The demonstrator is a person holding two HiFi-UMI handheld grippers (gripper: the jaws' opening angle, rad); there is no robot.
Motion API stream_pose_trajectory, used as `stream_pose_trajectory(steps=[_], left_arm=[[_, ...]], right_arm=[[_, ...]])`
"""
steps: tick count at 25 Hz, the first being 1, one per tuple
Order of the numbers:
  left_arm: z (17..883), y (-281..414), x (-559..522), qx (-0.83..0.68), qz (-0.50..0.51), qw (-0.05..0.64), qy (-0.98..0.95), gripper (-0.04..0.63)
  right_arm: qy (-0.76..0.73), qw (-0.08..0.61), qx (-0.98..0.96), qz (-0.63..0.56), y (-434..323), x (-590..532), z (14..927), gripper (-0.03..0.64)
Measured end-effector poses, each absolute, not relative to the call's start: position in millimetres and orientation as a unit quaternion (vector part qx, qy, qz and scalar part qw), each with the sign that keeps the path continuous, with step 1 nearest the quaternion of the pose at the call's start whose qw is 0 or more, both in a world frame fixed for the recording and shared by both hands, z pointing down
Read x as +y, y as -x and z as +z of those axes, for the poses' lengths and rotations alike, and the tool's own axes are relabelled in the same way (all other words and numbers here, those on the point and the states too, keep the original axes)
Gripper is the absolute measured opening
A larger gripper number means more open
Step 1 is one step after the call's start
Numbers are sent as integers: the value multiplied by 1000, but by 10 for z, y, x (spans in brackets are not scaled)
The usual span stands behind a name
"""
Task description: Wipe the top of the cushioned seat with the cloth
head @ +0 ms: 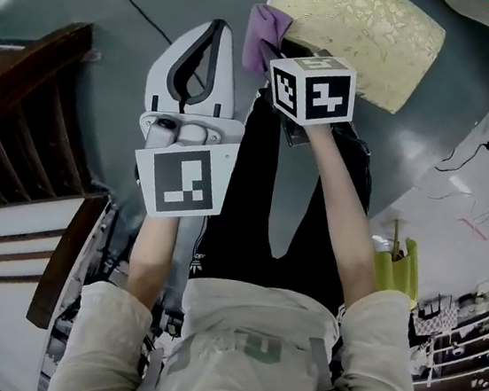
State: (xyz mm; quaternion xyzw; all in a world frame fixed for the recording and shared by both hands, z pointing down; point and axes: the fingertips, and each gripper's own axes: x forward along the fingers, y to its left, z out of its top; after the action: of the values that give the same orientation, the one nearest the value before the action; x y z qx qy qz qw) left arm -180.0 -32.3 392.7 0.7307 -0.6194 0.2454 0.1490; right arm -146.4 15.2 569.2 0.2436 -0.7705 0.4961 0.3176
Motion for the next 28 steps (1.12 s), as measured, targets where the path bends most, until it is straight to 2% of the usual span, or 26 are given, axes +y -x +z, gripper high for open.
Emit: stream_pose_trajectory(steps=[8, 18, 28], left_arm=[[3972, 2035, -238, -634, 249, 152, -716, 6], [3935, 1983, -325, -635, 245, 150, -717, 6], [3943, 1514, -520, -604, 240, 150, -745, 6]], right_arm=[[-276, 368, -741, 490, 1499, 213, 6161, 87], [-294, 374, -734, 485, 1331, 224, 6186, 87], [-330, 408, -705, 477, 206, 290, 6167, 87]])
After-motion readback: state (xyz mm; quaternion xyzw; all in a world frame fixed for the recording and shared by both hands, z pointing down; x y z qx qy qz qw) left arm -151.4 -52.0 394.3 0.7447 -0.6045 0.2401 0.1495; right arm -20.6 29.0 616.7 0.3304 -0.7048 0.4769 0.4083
